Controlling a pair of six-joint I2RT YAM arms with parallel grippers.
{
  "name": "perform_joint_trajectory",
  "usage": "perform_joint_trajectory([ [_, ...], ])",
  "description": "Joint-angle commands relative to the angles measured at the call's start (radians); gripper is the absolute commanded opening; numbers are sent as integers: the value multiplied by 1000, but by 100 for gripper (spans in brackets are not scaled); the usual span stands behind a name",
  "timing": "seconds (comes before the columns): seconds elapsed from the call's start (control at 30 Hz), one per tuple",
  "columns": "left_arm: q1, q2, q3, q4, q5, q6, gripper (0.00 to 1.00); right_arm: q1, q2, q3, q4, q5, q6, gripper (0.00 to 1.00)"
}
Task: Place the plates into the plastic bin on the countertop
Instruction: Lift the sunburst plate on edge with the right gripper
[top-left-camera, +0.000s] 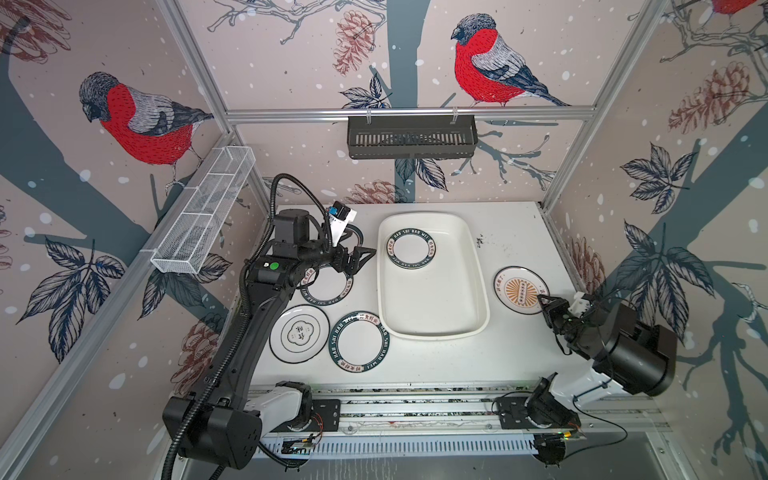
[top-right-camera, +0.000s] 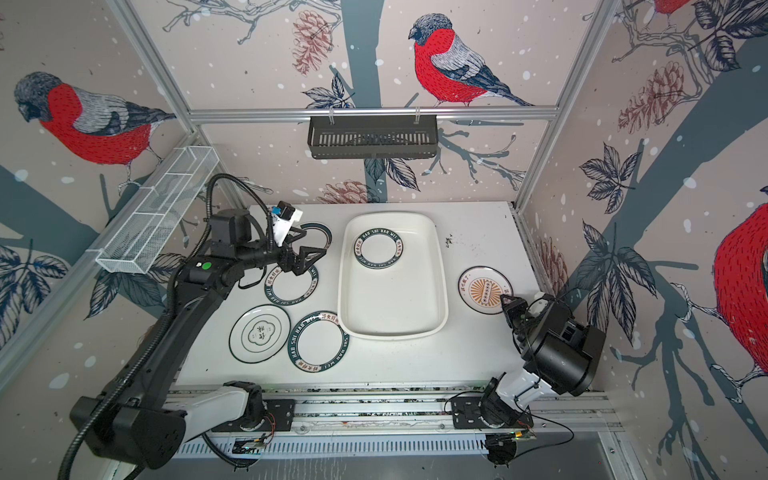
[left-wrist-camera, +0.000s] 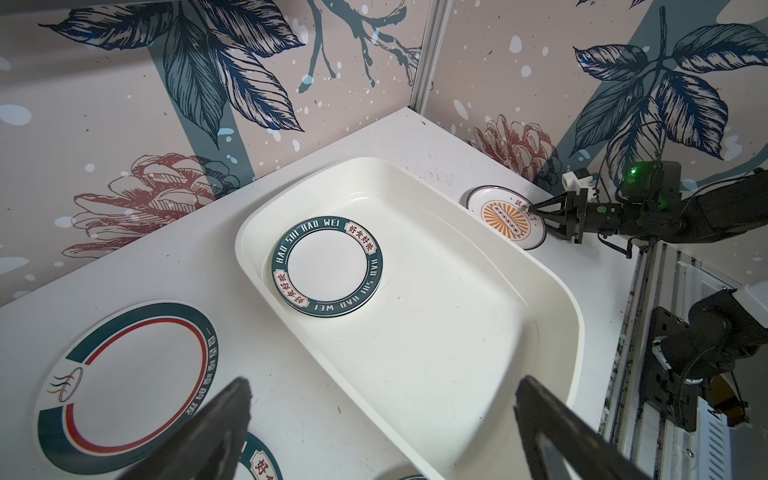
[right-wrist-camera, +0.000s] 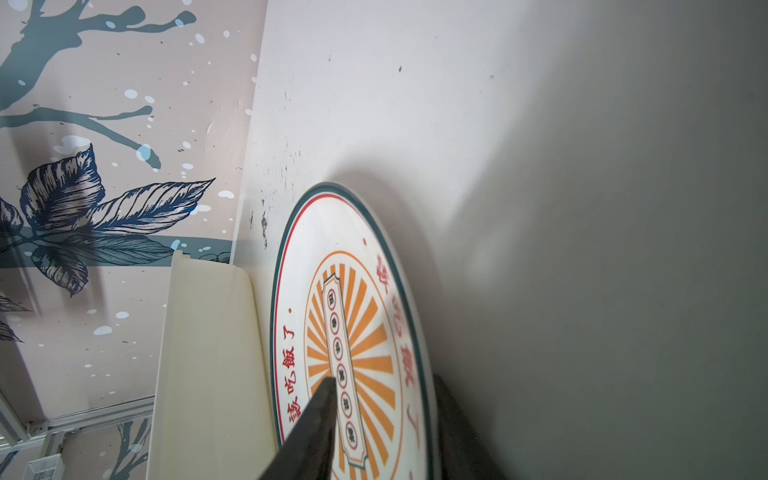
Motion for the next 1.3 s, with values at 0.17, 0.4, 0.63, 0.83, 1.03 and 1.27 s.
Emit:
perform_joint_trajectory([
  [0.17, 0, 1, 0, 16, 17, 15, 99, -3, 46, -21, -256, 116, -21, 30],
  [0.4, 0, 2, -1, 19, 20, 12, 98, -3, 52, -19, -250, 106, -21, 21],
  [0.63, 0, 3, 1, 26, 24, 5, 98, -3, 43, -20, -245, 94, -23, 12],
  [0.83, 0, 3, 2, 25, 24, 3, 98, -3, 20, -19, -239, 76, -14, 7],
  [1.03, 0, 3, 3, 27, 24, 2, 98, -3, -42, -10, -275, 74, -20, 4],
  [1.27, 0, -1, 3, 31, 28, -4, 98, -3, -129, 22, -329, 75, -12, 4],
])
